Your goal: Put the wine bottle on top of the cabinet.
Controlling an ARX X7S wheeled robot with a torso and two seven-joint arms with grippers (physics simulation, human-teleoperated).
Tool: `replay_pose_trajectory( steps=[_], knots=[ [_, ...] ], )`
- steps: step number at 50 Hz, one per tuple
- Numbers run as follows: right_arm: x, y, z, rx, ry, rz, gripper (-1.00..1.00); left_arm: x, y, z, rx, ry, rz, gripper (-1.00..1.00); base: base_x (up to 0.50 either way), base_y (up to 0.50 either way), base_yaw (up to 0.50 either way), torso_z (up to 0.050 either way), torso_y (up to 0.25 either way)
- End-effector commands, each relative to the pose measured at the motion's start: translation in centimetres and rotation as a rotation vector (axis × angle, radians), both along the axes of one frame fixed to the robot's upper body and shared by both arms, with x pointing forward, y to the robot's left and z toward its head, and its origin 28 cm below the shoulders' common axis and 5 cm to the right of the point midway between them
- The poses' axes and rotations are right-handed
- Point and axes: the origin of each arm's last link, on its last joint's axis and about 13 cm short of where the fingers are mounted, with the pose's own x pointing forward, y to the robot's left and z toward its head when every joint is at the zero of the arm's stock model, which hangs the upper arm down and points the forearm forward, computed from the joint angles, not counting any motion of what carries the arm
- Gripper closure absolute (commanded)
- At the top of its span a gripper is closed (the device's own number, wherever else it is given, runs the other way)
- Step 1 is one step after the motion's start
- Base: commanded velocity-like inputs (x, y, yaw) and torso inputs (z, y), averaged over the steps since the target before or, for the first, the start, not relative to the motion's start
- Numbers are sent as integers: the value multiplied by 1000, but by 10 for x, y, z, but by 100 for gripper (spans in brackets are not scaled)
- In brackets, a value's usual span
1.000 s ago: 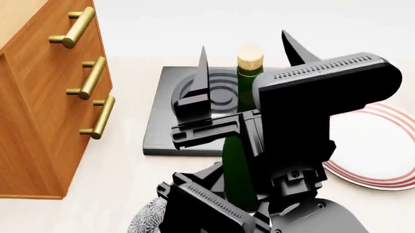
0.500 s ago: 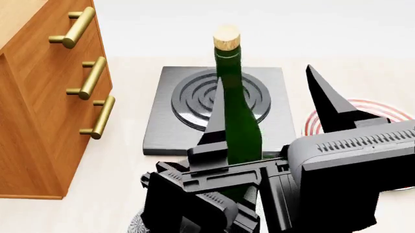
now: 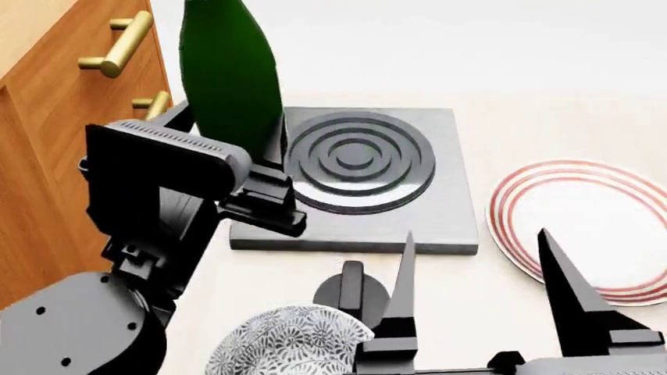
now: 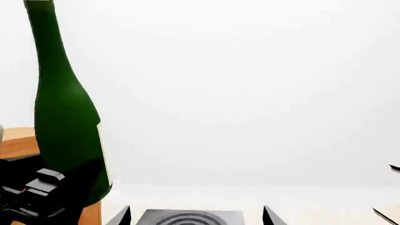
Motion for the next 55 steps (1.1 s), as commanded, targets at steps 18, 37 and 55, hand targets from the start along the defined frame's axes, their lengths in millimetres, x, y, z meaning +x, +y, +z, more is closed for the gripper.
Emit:
replay_pose_trajectory(
  steps=[18,37,55],
  knots=[
    [-1,2,-15,10,30,0,-100,67,40,115,75,-89,182,100,0,0,0,0,1],
    [0,3,-17,18,39,15,-100,81,96,189,92,-84,411,100,0,0,0,0,1],
    [1,5,-19,19,45,20,-100,74,132,175,65,44,548,100,0,0,0,1,1]
  ],
)
